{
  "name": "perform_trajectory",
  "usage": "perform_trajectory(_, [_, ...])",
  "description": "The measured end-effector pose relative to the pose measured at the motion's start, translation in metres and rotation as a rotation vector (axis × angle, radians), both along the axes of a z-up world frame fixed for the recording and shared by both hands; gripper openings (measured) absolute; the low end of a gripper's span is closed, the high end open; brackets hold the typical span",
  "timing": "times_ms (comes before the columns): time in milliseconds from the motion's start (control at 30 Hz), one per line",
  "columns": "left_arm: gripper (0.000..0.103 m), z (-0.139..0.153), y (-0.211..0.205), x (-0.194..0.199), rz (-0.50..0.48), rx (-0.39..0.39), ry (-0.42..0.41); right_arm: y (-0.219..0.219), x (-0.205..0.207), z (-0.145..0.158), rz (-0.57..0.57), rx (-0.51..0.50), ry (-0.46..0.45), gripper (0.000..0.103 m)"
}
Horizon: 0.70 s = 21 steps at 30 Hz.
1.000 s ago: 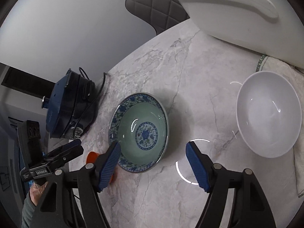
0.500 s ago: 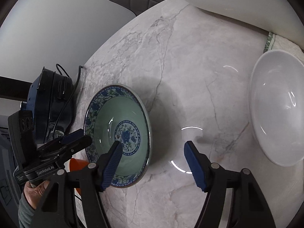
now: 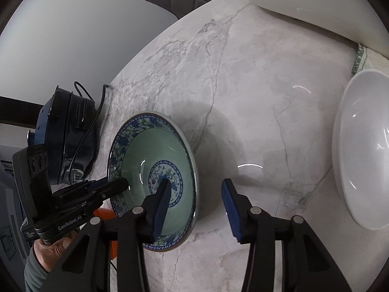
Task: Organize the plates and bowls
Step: 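Lift the patterned bowl with both tools and carry it toward the plate stack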
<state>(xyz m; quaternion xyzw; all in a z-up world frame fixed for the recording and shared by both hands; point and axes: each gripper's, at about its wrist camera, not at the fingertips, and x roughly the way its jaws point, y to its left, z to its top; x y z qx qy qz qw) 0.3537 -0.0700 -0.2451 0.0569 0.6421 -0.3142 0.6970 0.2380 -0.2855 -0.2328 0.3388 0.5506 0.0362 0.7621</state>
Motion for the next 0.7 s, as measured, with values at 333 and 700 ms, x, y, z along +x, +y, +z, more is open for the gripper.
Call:
perform_trajectory(333, [0.01,-0.002,-0.005,-0.001,-0.001,0.007,-0.002,-0.001,0.003,-0.007,0.027,0.037,0.032,0.011])
perform_trajectory(700, [0.01,0.012,-0.003,-0.014,0.022,-0.008,-0.016,0.001,-0.002,0.0,0.046,0.009,0.008,0.009])
